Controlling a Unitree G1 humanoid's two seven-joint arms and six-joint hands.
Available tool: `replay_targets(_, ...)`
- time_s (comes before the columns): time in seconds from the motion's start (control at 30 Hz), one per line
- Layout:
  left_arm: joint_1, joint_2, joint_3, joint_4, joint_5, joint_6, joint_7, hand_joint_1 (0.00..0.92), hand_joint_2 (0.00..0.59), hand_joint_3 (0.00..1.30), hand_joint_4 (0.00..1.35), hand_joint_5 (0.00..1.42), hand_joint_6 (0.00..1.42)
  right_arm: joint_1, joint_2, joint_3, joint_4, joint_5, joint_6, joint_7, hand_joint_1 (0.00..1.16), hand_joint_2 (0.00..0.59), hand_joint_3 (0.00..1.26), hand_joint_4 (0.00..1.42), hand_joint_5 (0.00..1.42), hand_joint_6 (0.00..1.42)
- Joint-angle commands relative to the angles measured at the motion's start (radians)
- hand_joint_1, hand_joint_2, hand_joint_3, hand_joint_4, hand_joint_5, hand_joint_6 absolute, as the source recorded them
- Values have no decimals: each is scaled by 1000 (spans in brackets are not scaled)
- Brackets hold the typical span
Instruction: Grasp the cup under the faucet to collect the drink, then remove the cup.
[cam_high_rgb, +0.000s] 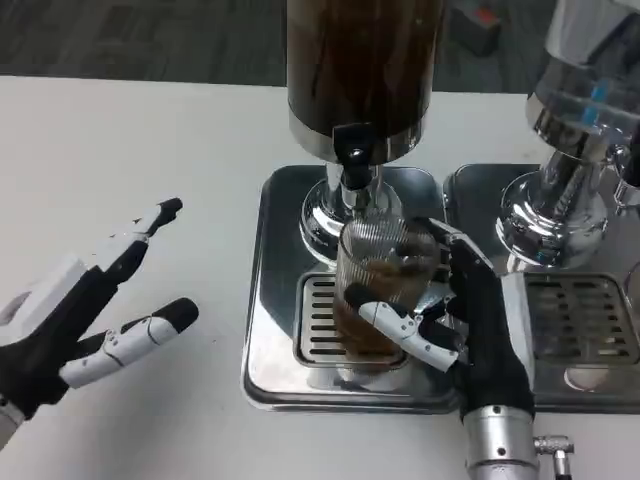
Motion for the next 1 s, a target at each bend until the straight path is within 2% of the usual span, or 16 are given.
replay_targets(0.03, -11, 2, -16, 11, 4, 0, -7, 0, 161, 0, 0, 0, 0, 8, 67, 10, -49, -11, -8, -36, 1005, 212, 375, 554, 751, 1066)
replay_targets(0.53, -30, 1, -56, 36, 11, -7, -12, 0, 155, 0, 0, 0, 0, 73, 38, 13, -169, -83, 30, -57, 1005, 212, 382, 570, 781, 1120)
replay_targets(0.8, -35, 5, -73, 51, 14, -13, -9, 0, 158, 0, 0, 0, 0, 104, 12, 3, -230, -110, 58, -42, 1005, 212, 389, 587, 801, 1147)
replay_targets(1.0, -40, 1, -84, 57, 15, -16, -8, 0, 160, 0, 0, 0, 0, 137, 8, 3, -256, -121, 72, -33, 1005, 212, 389, 587, 802, 1160)
